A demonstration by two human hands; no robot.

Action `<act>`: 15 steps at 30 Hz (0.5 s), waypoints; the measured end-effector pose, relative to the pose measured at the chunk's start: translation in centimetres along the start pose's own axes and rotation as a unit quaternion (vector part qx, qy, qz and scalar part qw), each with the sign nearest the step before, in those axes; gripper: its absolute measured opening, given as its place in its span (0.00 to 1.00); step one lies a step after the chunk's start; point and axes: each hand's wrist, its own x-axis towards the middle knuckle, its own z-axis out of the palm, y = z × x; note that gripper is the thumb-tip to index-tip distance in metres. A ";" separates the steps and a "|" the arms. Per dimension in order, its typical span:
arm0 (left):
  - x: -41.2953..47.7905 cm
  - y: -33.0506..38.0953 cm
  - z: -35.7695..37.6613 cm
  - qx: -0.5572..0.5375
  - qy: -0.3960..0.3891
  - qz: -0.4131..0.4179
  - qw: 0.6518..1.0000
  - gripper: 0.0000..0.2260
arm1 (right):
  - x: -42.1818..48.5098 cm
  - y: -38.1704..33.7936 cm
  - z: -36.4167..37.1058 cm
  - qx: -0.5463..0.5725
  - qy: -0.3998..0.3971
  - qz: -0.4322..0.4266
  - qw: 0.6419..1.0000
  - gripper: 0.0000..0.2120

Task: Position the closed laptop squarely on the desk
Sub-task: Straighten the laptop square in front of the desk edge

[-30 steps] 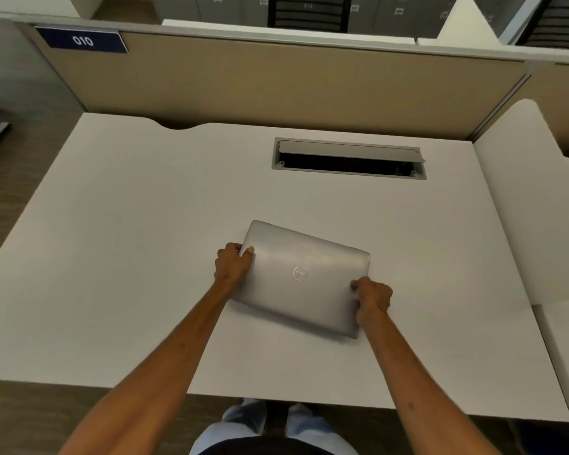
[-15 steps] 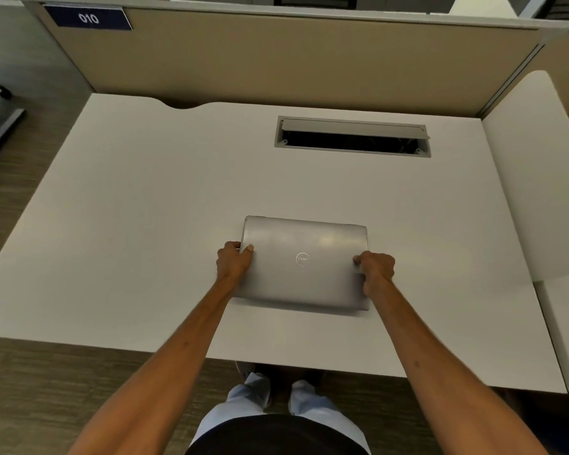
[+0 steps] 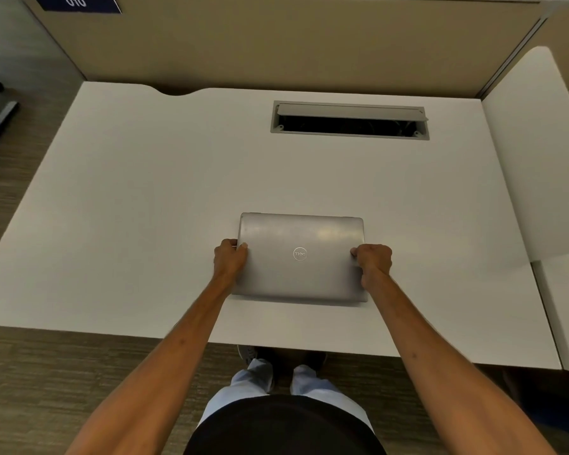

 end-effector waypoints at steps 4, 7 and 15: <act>-0.4 -0.4 0.2 -0.001 0.005 0.004 1.000 0.18 | -0.4 0.6 -0.2 -0.002 -0.005 0.000 1.000 0.15; -0.6 -0.5 0.2 0.003 0.004 0.004 1.000 0.19 | -0.8 0.9 -0.5 -0.001 -0.008 0.000 1.000 0.16; -1.0 -0.7 0.2 0.017 -0.004 0.002 1.000 0.21 | -1.0 1.2 -0.7 -0.010 -0.010 -0.009 1.000 0.16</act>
